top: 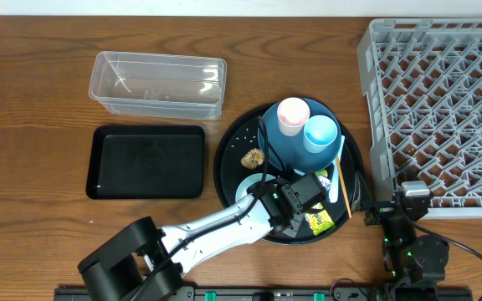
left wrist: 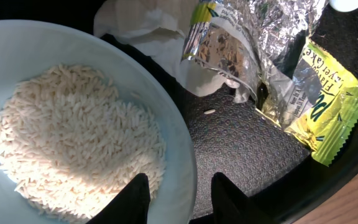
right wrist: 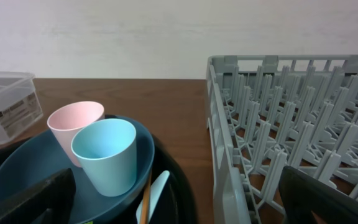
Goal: Sort waste into correct bins and load items into the dishwasher rack
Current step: 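Close the left gripper on the bowl rim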
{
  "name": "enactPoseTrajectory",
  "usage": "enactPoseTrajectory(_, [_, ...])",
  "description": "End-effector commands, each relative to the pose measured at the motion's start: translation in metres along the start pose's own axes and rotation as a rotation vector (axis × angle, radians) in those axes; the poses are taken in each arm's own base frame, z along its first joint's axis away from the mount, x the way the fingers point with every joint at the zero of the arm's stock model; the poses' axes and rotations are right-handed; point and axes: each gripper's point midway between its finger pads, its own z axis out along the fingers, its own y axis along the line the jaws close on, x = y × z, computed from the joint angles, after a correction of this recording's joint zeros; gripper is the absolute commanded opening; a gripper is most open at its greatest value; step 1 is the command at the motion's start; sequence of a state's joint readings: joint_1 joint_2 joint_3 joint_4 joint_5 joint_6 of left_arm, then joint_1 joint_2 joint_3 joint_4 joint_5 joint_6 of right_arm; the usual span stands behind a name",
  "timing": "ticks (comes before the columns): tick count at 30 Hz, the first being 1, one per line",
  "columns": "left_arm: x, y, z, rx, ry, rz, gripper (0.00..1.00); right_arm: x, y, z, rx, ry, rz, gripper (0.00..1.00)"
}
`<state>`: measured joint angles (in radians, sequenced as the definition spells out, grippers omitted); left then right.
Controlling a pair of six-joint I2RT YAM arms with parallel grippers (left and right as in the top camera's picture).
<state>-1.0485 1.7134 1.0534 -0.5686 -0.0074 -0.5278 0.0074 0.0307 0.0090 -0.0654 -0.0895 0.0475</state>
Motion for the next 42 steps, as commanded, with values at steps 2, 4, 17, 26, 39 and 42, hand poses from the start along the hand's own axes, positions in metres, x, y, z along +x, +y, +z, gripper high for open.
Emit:
enactPoseTrajectory(2, [-0.0013,0.0063,0.0012,-0.036,-0.016,-0.006,0.35,0.002,-0.0032,0.0002,0.015,0.005,-0.01,0.99])
enactPoseTrajectory(4, [-0.0014,0.0062,0.0012,-0.036,-0.016,-0.006,0.35,0.0019,-0.0032,0.0002,0.015,0.004,-0.01,0.99])
enactPoseTrajectory(17, [0.0024,0.0083,0.0018,-0.045,0.0,-0.004,0.35,0.0019,-0.0032,0.0002,0.015,0.004,-0.01,0.99])
enactPoseTrajectory(26, [0.0031,0.0073,0.0018,-0.039,0.004,-0.005,0.33,0.0019,-0.0032,0.0002,0.015,0.004,-0.01,0.99])
enactPoseTrajectory(39, [0.007,0.0078,0.0016,-0.045,0.017,0.001,0.32,0.002,-0.0032,0.0002,0.015,0.005,-0.01,0.99])
enactPoseTrajectory(42, [0.0072,0.0074,0.0016,-0.045,0.017,0.003,0.32,0.0019,-0.0032,0.0002,0.015,0.004,-0.01,0.99])
